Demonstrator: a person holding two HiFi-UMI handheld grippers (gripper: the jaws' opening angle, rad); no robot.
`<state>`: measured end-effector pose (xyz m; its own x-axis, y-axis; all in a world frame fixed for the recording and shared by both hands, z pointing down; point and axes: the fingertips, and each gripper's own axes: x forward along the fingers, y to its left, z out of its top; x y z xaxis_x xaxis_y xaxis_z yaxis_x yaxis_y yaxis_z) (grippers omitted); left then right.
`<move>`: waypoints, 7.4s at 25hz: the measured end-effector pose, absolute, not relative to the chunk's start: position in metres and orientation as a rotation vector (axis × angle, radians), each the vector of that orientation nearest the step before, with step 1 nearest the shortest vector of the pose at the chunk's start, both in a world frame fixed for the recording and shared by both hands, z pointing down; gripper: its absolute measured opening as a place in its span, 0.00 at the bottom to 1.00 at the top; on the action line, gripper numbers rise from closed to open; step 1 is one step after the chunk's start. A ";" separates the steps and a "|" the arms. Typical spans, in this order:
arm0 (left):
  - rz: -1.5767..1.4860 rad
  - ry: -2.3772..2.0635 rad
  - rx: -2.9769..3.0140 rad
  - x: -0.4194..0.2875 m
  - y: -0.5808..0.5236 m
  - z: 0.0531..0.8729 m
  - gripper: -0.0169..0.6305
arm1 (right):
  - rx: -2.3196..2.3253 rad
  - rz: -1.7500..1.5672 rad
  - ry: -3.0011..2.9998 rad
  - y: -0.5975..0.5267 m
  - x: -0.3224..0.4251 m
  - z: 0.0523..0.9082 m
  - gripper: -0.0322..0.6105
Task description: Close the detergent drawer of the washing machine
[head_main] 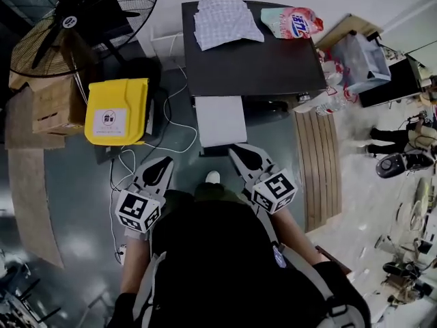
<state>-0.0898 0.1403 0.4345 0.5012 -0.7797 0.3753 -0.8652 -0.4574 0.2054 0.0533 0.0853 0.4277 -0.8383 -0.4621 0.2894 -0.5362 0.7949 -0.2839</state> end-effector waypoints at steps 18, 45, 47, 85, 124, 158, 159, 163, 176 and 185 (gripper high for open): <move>0.591 -0.942 2.340 -0.019 0.111 0.553 0.19 | 1.046 0.637 -2.415 0.093 0.156 0.552 0.10; 0.864 -0.565 2.295 -0.004 0.117 0.652 0.27 | 1.110 0.679 -2.117 0.086 0.153 0.641 0.31; 0.859 -0.538 2.299 -0.003 0.117 0.653 0.26 | 1.118 0.693 -2.117 0.087 0.153 0.642 0.31; 0.847 -0.506 2.307 -0.013 0.069 0.635 0.17 | 1.006 0.624 -2.168 0.030 0.138 0.621 0.32; 0.734 -0.940 2.116 -0.055 -0.040 0.630 0.18 | 0.753 0.563 -2.301 -0.077 0.097 0.616 0.31; 0.630 -1.172 1.977 -0.072 -0.069 0.630 0.19 | 1.113 0.843 -2.174 -0.104 0.097 0.613 0.36; 0.629 -1.178 1.968 -0.072 -0.068 0.630 0.19 | 1.125 0.837 -2.168 -0.102 0.097 0.612 0.36; 0.669 -1.192 1.941 -0.074 -0.062 0.633 0.19 | 1.130 0.840 -2.136 -0.092 0.098 0.615 0.36; 0.796 -1.087 2.062 -0.041 -0.058 0.631 0.07 | 1.006 0.834 -2.163 -0.080 0.080 0.619 0.15; 0.809 -0.999 2.068 -0.025 -0.061 0.633 0.05 | 0.958 0.843 -2.143 -0.091 0.076 0.620 0.11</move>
